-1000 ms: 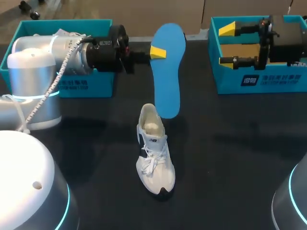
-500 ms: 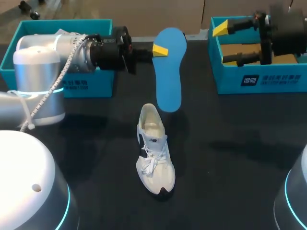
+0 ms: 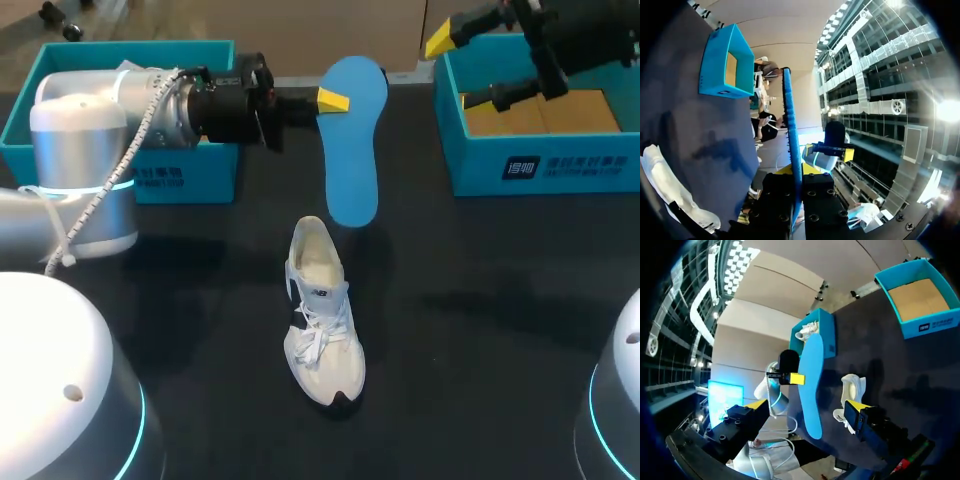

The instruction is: Take the shoe out of the shoebox, open the shoe tongue, remove and reinsert the insole, then place the shoe into the shoebox

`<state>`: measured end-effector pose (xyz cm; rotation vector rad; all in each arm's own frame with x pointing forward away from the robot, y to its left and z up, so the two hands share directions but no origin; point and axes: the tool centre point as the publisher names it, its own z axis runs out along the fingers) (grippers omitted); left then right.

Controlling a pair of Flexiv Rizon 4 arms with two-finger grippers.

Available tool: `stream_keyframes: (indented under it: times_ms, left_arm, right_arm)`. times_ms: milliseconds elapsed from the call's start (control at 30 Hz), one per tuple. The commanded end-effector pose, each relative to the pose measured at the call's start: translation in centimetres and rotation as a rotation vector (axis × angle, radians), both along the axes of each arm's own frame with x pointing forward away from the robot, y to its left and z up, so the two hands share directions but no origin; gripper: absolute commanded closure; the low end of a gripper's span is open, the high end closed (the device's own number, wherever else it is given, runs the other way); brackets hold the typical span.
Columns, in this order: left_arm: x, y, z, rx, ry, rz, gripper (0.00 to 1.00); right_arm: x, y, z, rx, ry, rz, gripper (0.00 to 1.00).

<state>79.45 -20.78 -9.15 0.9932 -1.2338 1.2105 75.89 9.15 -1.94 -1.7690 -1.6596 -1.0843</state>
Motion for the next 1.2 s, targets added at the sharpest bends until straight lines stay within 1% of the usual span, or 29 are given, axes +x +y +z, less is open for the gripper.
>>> stream_keyframes:
  times_ms: [33,200,400,467,533,567,800,867,1100,1200]
  left_arm:
    - [0.0,-0.1,-0.1,0.001,0.0,-0.001,1.0]
    - [0.0,-0.1,-0.1,0.001,0.0,-0.001,1.0]
    - [0.0,-0.1,-0.1,0.001,0.0,-0.001,1.0]
    - [0.0,-0.1,-0.1,0.001,0.0,-0.001,1.0]
    - [0.0,-0.1,-0.1,0.001,0.0,-0.001,1.0]
    - [0.0,-0.1,-0.1,0.001,0.0,-0.001,1.0]
    - [0.0,-0.1,-0.1,0.001,0.0,-0.001,1.0]
    - [0.0,-0.1,-0.1,0.001,0.0,-0.001,1.0]
    - [0.0,-0.1,-0.1,0.001,0.0,-0.001,1.0]
    - [0.0,-0.1,-0.1,0.001,0.0,-0.001,1.0]
  right_arm:
    - [0.7,0.5,1.0,-0.216,0.038,-0.033,0.0]
    - [0.8,0.6,1.4,-0.277,0.031,-0.063,0.0]
    - [0.8,0.8,2.0,-0.344,0.009,-0.063,0.0]
    - [0.8,0.8,2.1,-0.384,0.003,-0.069,0.0]
    - [0.6,0.8,2.3,-0.449,0.003,-0.08,0.0]
    - [0.6,0.8,2.3,-0.449,0.003,-0.08,0.0]
    - [0.3,1.1,2.6,-0.564,-0.019,-0.116,0.0]
    - [0.4,1.3,2.6,-0.605,-0.017,-0.117,0.0]
    - [0.5,2.3,2.4,-0.687,-0.025,-0.112,0.0]
    - [0.4,3.3,2.3,-0.733,-0.023,-0.112,0.0]
